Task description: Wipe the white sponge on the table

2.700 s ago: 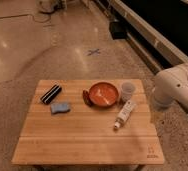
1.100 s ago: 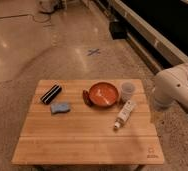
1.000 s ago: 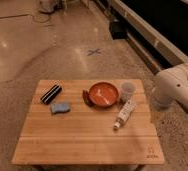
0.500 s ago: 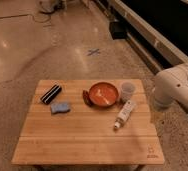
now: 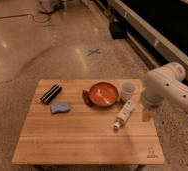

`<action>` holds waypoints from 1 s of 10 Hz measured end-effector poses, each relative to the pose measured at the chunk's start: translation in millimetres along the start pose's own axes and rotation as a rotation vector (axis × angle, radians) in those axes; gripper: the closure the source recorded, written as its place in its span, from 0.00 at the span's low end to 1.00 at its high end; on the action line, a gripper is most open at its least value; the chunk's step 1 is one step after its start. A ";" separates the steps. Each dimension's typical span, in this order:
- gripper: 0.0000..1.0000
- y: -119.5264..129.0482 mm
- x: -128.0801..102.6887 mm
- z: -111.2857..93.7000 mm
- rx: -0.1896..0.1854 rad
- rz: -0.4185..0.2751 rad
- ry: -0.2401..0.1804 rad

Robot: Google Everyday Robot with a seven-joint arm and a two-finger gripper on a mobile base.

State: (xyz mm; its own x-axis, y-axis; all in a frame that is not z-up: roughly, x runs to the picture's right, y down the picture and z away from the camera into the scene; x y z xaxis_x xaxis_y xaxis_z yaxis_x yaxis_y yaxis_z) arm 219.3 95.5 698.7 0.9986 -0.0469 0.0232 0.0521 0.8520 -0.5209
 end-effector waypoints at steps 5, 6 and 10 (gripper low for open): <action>0.35 -30.1 -109.8 25.2 0.017 -0.161 -0.055; 0.35 -38.0 -132.8 33.6 0.018 -0.189 -0.074; 0.35 -60.9 -192.0 67.5 -0.008 -0.280 -0.118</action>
State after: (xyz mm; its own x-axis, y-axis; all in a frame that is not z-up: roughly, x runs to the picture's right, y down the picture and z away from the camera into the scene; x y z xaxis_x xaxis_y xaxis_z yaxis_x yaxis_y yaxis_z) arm 24.8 87.8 783.6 0.9392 -0.2181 0.2654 0.3257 0.8105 -0.4868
